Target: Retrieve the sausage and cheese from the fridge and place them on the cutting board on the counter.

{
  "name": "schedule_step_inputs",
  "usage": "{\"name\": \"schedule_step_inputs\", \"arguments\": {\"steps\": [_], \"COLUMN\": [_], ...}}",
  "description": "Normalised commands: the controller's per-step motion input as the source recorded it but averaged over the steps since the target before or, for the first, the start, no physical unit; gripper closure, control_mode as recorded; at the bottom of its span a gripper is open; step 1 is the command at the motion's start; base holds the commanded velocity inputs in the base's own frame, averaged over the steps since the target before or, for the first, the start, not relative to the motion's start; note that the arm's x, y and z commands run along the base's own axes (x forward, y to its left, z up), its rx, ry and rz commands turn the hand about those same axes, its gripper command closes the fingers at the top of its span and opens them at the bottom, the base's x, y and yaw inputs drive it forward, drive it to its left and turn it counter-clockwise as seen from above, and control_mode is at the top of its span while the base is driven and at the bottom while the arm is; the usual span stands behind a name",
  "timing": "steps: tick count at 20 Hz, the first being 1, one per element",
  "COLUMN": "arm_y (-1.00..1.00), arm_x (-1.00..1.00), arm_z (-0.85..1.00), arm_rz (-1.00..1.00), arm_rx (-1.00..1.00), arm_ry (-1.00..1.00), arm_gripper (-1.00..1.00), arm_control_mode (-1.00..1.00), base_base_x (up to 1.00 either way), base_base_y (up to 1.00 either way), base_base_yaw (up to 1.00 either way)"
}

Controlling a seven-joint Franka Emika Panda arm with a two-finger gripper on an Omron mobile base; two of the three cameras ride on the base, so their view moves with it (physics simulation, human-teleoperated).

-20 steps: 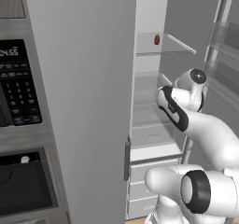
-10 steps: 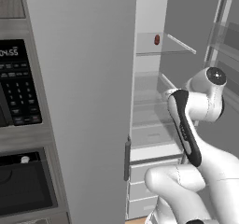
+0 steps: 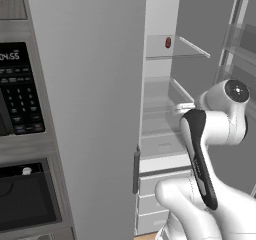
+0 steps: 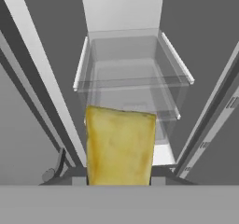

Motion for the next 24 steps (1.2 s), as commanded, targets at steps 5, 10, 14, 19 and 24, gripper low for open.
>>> {"name": "schedule_step_inputs", "arguments": {"steps": [5, 10, 14, 19, 24], "arm_y": [0.0, 0.0, 0.0, 0.0, 0.0], "arm_x": [0.0, 0.0, 0.0, 0.0, 0.0], "arm_z": [0.0, 0.0, 0.0, 0.0, 0.0], "arm_rz": [0.0, 0.0, 0.0, 0.0, 0.0], "arm_rx": [0.0, 0.0, 0.0, 0.0, 0.0], "arm_ry": [-0.01, 0.0, 0.0, 0.0, 0.0], "arm_gripper": [1.0, 1.0, 1.0, 1.0, 1.0], "arm_control_mode": [-1.0, -1.0, -1.0, 1.0, 1.0], "base_base_x": [0.0, 0.0, 0.0, 0.0, 0.0], "base_base_y": [0.0, 0.0, 0.0, 0.0, 0.0], "base_base_yaw": [0.0, 0.0, 0.0, 0.0, 0.0]}}
